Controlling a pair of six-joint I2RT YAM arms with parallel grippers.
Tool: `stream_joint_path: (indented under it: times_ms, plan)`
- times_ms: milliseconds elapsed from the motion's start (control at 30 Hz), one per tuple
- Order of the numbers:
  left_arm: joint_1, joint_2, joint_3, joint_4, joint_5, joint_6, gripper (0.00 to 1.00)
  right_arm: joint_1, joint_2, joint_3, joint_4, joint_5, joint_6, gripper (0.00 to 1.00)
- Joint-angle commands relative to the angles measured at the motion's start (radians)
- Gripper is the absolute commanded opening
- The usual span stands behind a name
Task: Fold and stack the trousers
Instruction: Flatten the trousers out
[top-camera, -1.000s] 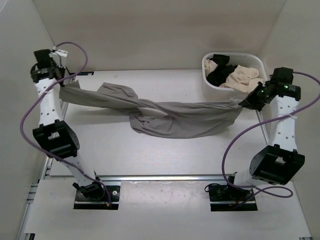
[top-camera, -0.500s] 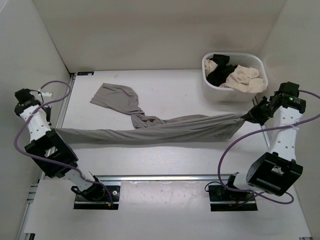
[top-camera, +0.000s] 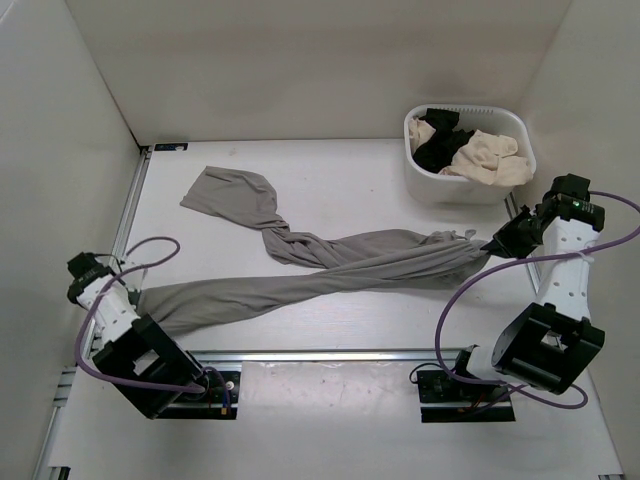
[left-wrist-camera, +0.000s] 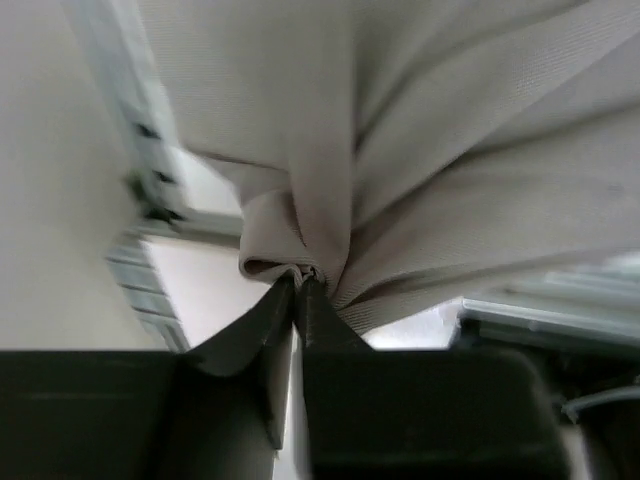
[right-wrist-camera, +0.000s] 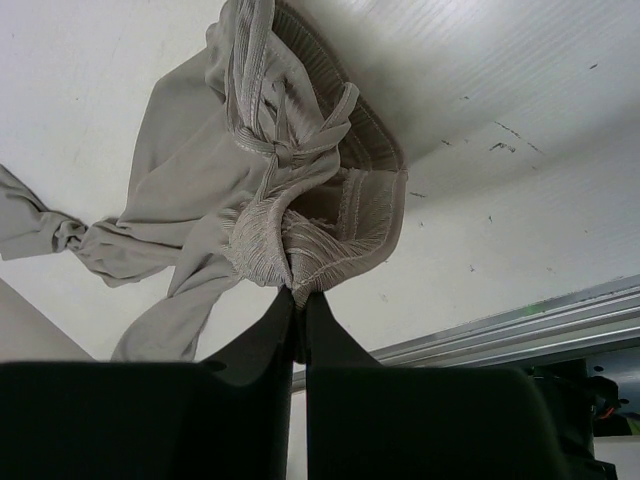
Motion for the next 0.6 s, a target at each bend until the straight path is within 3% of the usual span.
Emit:
stream_joint_path:
  times_ms: [0, 33, 133, 167, 367, 567]
  plan:
    - [0.035, -0.035, -0.093, -0.036, -0.09, 0.081, 0.27, -0.008, 0.011, 0.023, -0.001, 0.009, -0.02, 0.0]
    - [0.056, -0.035, -0.105, -0.047, -0.099, 0.092, 0.44, -0.008, 0.02, 0.023, -0.001, 0.009, -0.02, 0.0]
    - [0.067, -0.035, -0.075, -0.093, -0.04, 0.114, 0.57, -0.008, 0.029, 0.032, -0.001, -0.002, -0.02, 0.0]
    - [0.067, -0.016, 0.036, -0.11, 0.018, 0.1, 0.65, -0.008, 0.038, 0.032, -0.001, -0.011, -0.02, 0.0]
    - [0.067, 0.218, 0.292, -0.072, 0.123, -0.052, 0.65, -0.008, 0.038, 0.023, 0.019, -0.036, -0.031, 0.0]
    - [0.003, 0.412, 0.349, 0.048, 0.111, -0.115, 0.62, -0.008, 0.048, 0.014, 0.019, -0.005, -0.051, 0.0]
